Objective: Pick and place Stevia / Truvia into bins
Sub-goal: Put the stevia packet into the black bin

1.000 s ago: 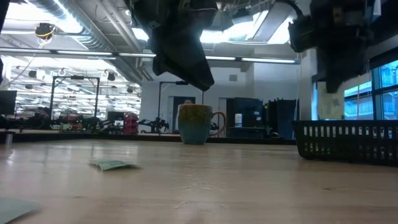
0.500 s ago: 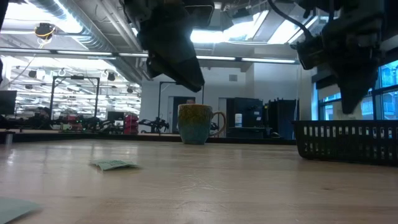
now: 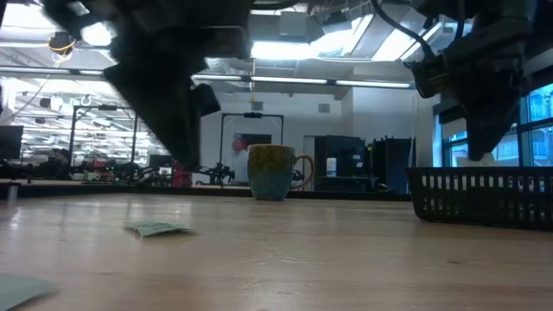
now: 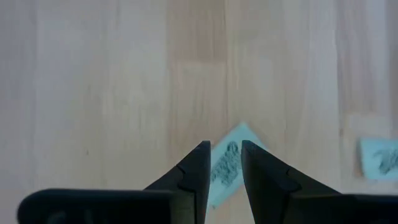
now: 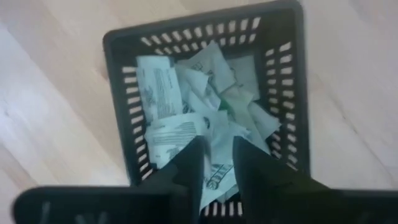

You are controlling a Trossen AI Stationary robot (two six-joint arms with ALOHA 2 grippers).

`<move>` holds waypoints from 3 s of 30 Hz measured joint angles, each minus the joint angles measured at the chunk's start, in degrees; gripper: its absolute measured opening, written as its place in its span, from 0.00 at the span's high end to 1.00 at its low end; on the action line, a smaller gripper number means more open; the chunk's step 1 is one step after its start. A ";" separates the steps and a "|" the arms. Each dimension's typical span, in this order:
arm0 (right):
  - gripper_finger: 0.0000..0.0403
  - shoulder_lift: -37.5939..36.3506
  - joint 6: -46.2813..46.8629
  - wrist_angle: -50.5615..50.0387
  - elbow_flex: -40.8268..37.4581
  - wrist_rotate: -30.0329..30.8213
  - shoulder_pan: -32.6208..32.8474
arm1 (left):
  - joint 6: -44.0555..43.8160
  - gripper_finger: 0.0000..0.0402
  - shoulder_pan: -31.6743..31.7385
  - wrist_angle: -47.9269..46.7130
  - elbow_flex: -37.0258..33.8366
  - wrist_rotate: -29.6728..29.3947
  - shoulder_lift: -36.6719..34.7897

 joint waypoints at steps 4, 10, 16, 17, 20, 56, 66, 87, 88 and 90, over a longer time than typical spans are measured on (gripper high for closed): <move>0.72 0.00 0.04 0.03 -0.01 0.85 -0.07 | 0.46 0.81 -1.00 0.05 -1.70 -0.26 0.00; 0.69 0.00 0.08 0.10 0.01 0.83 -0.07 | 0.38 0.82 -2.22 -0.02 -4.08 -0.77 0.22; 0.69 0.00 0.11 0.45 0.01 0.83 -0.07 | -1.74 0.82 -2.31 0.26 -6.30 -0.57 0.24; 0.69 0.00 0.12 0.47 0.01 0.83 -0.07 | -2.23 0.82 -2.41 0.39 -6.60 -0.58 0.24; 0.69 0.00 0.12 0.73 0.00 0.83 -0.07 | -4.04 0.82 -2.48 0.23 -6.83 -0.75 0.26; 0.69 -2.47 6.09 7.11 3.04 8.19 -0.09 | -13.50 0.99 -0.57 2.02 -3.03 -7.20 1.40; 0.69 -2.47 0.53 26.98 3.12 8.00 -0.07 | -18.22 0.99 4.64 6.43 2.41 -17.02 1.46; 0.72 -2.45 0.02 32.71 3.09 11.47 -0.09 | -11.54 0.99 8.89 10.73 12.38 -23.81 1.33; 0.75 -2.45 0.03 32.71 3.09 11.49 -0.09 | -11.47 0.99 8.89 10.75 12.38 -23.81 1.33; 0.80 -2.45 -0.02 32.72 3.09 11.49 -0.09 | -11.09 0.99 8.87 10.72 12.38 -23.76 1.33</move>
